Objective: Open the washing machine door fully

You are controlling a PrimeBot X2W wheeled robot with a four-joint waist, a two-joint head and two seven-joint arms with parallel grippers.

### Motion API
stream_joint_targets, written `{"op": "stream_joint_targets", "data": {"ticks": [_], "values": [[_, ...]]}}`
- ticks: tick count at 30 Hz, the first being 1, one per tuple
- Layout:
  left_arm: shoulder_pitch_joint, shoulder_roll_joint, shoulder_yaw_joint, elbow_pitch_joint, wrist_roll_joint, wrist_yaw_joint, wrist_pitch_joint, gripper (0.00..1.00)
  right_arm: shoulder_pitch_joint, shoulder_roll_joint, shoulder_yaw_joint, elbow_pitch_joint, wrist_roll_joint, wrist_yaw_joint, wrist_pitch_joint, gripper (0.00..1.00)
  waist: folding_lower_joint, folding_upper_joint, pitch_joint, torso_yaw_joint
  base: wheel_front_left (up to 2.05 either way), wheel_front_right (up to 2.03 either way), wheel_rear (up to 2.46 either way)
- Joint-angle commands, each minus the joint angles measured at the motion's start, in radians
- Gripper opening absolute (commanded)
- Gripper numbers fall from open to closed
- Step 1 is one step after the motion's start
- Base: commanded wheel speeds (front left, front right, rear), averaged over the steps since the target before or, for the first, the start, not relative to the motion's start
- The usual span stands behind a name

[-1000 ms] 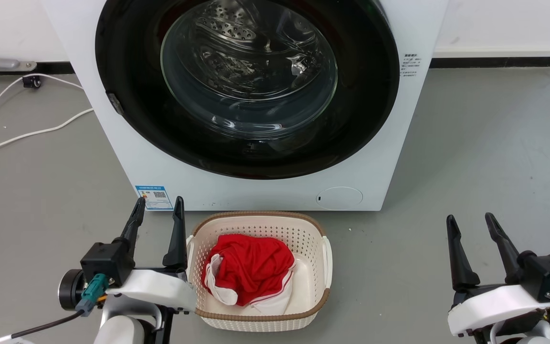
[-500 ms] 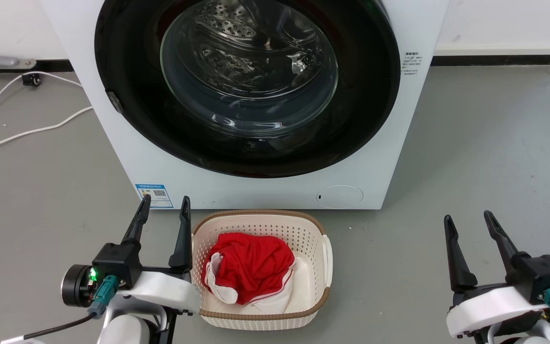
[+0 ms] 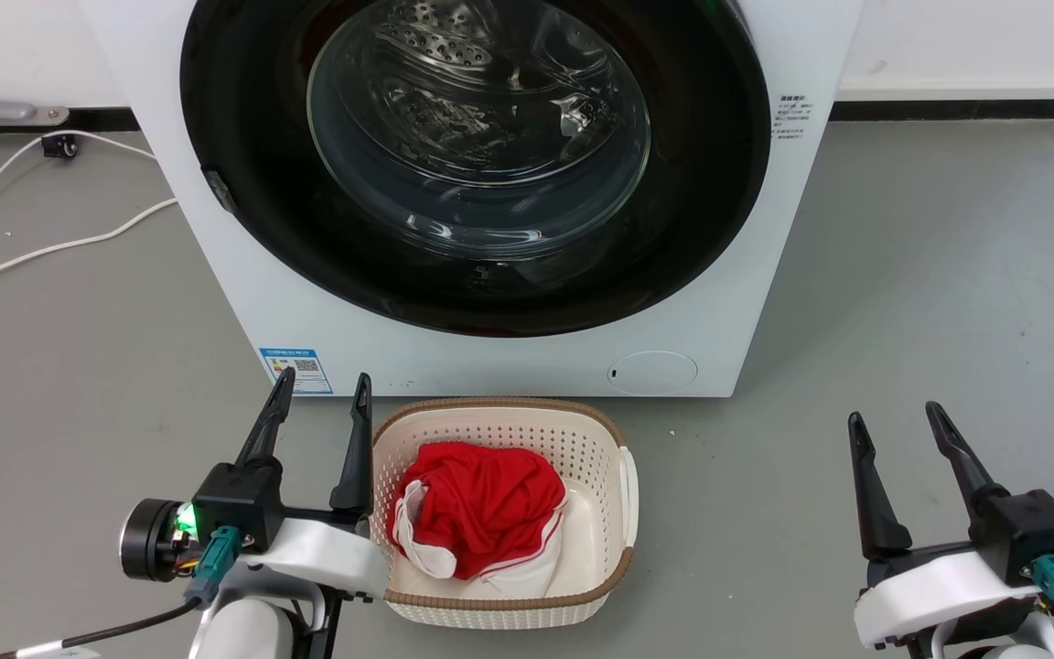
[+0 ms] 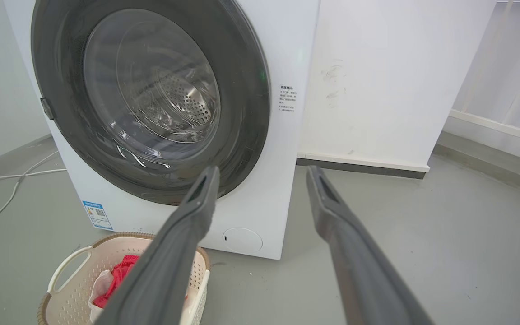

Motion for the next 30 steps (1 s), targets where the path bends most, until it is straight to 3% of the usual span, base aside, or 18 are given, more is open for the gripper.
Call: {"op": "stream_joint_targets", "data": {"ticks": [1, 12, 13, 14, 15, 16, 26, 28, 30], "values": [[-0.004, -0.001, 0.002, 0.001, -0.003, -0.004, -0.005, 1.00, 0.007, 0.004, -0.001, -0.001, 0.001, -0.001, -0.007, 1.00, 0.0000, 0.0000, 0.000, 0.000, 0.00, 0.00, 0.00], [0.001, -0.005, 0.007, 0.005, -0.005, -0.007, -0.005, 1.00, 0.002, 0.004, -0.004, 0.006, 0.025, -0.001, -0.015, 1.00, 0.0000, 0.0000, 0.003, -0.001, 0.00, 0.00, 0.00], [0.000, -0.006, 0.007, 0.006, -0.005, -0.007, -0.005, 1.00, 0.002, 0.004, -0.003, 0.007, 0.024, -0.001, -0.013, 0.93, 0.0000, 0.0000, 0.003, 0.000, 0.00, 0.00, 0.00], [0.000, -0.006, 0.007, 0.006, -0.005, -0.007, -0.005, 1.00, 0.002, 0.004, -0.003, 0.008, 0.030, -0.001, -0.014, 0.07, 0.0000, 0.0000, 0.003, 0.000, 0.00, 0.00, 0.00], [0.000, -0.006, 0.007, 0.006, -0.005, -0.007, -0.005, 1.00, 0.002, 0.004, -0.003, 0.008, 0.030, -0.001, -0.014, 0.07, 0.0000, 0.0000, 0.003, 0.000, 0.00, 0.00, 0.00], [0.000, -0.006, 0.007, 0.006, -0.004, -0.007, -0.005, 1.00, 0.001, 0.004, -0.002, 0.008, 0.033, -0.001, -0.016, 0.00, 0.0000, 0.0000, 0.004, 0.000, 0.00, 0.00, 0.00], [-0.003, -0.008, 0.009, 0.000, -0.006, -0.006, -0.005, 1.00, -0.017, 0.004, -0.011, -0.010, 0.120, -0.001, -0.063, 0.00, 0.0000, 0.0000, 0.008, 0.004, 0.00, 0.00, 0.00], [-0.004, -0.009, 0.009, -0.002, -0.009, -0.005, -0.005, 1.00, -0.025, 0.004, -0.024, -0.005, 0.182, -0.001, -0.071, 0.00, 0.0000, 0.0000, 0.010, 0.005, 0.00, 0.00, 0.00], [-0.005, -0.009, 0.009, -0.004, -0.012, -0.004, -0.005, 1.00, -0.033, 0.004, -0.034, 0.012, 0.345, -0.001, -0.078, 0.00, 0.0000, 0.0000, 0.012, 0.006, 0.00, 0.00, 0.00]]}}
